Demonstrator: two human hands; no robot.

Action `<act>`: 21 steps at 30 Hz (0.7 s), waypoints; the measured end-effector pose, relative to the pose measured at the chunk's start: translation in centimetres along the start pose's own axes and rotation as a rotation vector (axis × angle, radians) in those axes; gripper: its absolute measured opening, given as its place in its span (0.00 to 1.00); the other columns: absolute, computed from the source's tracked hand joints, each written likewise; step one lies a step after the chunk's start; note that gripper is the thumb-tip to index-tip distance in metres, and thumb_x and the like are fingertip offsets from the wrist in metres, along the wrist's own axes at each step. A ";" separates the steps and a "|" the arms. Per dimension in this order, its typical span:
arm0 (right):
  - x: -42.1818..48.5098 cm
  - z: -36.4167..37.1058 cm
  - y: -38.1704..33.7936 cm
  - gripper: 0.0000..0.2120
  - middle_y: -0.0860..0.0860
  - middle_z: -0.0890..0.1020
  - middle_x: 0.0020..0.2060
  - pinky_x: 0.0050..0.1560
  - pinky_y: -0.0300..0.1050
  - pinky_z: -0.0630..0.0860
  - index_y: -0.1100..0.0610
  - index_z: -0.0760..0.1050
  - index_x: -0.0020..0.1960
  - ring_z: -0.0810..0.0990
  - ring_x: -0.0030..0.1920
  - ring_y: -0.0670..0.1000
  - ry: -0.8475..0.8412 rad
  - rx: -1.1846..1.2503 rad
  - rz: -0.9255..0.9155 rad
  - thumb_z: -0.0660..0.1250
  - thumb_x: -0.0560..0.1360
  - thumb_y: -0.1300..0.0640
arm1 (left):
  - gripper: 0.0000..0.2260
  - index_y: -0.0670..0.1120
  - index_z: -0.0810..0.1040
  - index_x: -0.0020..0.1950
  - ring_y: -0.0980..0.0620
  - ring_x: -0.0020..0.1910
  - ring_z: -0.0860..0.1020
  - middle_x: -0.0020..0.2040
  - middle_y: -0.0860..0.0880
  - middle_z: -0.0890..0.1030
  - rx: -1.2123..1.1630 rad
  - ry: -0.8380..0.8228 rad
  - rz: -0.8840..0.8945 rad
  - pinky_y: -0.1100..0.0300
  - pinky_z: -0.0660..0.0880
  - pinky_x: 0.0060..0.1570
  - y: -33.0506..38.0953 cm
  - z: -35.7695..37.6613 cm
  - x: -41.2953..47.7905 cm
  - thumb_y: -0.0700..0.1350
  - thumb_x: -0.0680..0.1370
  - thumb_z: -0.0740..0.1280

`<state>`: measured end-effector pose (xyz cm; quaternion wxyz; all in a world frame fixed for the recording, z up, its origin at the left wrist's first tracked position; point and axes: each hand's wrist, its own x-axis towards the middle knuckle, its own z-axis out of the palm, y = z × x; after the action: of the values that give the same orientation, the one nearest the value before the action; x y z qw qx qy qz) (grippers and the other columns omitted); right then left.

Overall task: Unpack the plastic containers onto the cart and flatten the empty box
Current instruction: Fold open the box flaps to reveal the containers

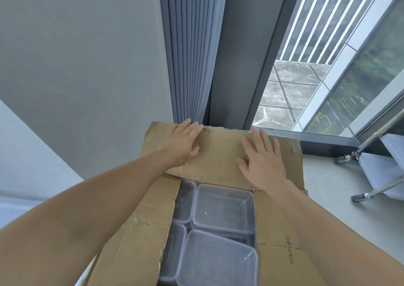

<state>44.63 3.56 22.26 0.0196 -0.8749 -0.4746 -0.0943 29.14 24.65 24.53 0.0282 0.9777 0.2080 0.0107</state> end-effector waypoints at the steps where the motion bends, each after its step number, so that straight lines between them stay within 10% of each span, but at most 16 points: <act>1: -0.1 0.5 -0.2 0.27 0.57 0.55 0.80 0.76 0.64 0.54 0.53 0.67 0.75 0.52 0.80 0.60 -0.046 0.019 -0.005 0.61 0.79 0.45 | 0.28 0.50 0.54 0.81 0.49 0.80 0.51 0.81 0.51 0.55 -0.026 -0.060 -0.013 0.50 0.49 0.77 -0.3 1.0 -0.2 0.55 0.83 0.57; 8: -1.6 2.0 -0.3 0.35 0.51 0.72 0.69 0.67 0.51 0.68 0.47 0.66 0.74 0.71 0.67 0.54 -0.344 0.173 0.004 0.42 0.77 0.29 | 0.34 0.53 0.62 0.79 0.50 0.77 0.59 0.78 0.53 0.61 -0.088 -0.296 0.038 0.45 0.55 0.75 -2.4 4.6 -3.4 0.69 0.77 0.53; 14: -1.0 1.9 0.5 0.31 0.45 0.82 0.48 0.50 0.46 0.74 0.48 0.73 0.60 0.79 0.49 0.50 -0.615 0.227 -0.034 0.53 0.74 0.25 | 0.18 0.51 0.75 0.49 0.51 0.46 0.77 0.46 0.54 0.78 0.006 -0.362 -0.037 0.54 0.72 0.45 -3.4 5.1 -3.4 0.65 0.78 0.61; 21: -0.5 2.2 0.5 0.24 0.46 0.75 0.34 0.42 0.46 0.71 0.49 0.66 0.40 0.73 0.36 0.47 -0.571 0.193 -0.069 0.54 0.76 0.28 | 0.19 0.49 0.74 0.46 0.51 0.45 0.75 0.43 0.52 0.78 -0.008 -0.422 -0.035 0.54 0.70 0.45 -3.6 4.4 -2.5 0.65 0.79 0.61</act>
<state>45.15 3.14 20.04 -0.0348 -0.8437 -0.4969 0.2003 25.55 26.68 19.93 0.0749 0.9544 0.2143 -0.1940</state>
